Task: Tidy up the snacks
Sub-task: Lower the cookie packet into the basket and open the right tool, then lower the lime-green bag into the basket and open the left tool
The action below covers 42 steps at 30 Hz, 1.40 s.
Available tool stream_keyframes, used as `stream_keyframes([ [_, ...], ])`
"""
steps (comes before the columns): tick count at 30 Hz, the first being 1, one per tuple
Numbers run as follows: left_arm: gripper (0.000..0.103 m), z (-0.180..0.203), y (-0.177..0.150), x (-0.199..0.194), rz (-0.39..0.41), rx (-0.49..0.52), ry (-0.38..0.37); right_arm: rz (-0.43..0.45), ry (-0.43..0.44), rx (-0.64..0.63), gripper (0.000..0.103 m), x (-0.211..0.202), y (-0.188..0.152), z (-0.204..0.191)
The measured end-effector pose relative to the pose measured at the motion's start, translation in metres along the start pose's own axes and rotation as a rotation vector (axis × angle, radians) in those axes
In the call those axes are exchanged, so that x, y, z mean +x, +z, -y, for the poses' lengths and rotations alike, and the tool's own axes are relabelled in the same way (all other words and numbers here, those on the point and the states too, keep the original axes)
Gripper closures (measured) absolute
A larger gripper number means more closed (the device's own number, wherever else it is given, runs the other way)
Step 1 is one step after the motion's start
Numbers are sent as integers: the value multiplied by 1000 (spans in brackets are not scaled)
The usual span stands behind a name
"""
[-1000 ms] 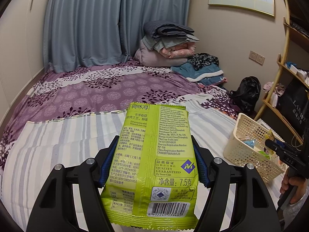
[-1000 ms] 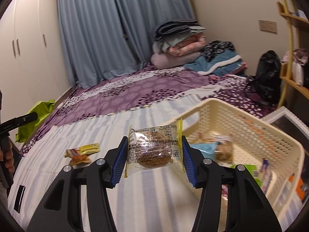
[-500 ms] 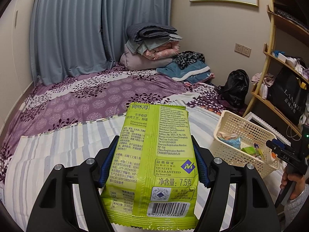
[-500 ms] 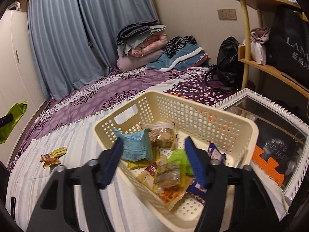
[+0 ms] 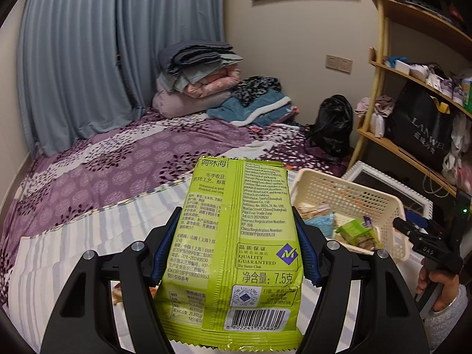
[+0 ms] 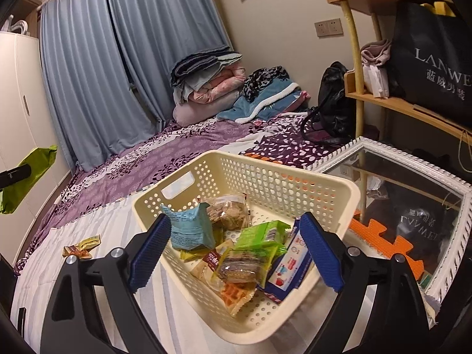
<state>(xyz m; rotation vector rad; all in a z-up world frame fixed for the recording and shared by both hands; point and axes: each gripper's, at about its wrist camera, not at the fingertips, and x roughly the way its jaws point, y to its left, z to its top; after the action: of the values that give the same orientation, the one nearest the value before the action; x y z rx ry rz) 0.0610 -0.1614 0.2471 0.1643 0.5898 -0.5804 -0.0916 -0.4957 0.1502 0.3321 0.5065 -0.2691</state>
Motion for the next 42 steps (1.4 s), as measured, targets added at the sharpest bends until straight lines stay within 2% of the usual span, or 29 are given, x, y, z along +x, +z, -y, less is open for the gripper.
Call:
stream_keyframes([
  [5, 33, 46, 11, 19, -2, 54, -76, 14, -29, 1, 7, -12, -2, 15],
  [9, 33, 78, 16, 34, -6, 94, -129, 22, -43, 28, 5, -20, -4, 29],
  [16, 33, 130, 19, 68, -37, 143, -220, 34, -61, 40, 5, -30, -6, 45],
  [26, 31, 186, 9, 118, -101, 209, -294, 20, -91, 113, 5, -32, -11, 63],
  [29, 5, 195, 5, 127, -106, 222, -288, 24, -93, 119, 5, -33, -11, 65],
  [42, 5, 164, -2, 122, -124, 192, -236, 16, -54, 150, 5, -31, -11, 60],
])
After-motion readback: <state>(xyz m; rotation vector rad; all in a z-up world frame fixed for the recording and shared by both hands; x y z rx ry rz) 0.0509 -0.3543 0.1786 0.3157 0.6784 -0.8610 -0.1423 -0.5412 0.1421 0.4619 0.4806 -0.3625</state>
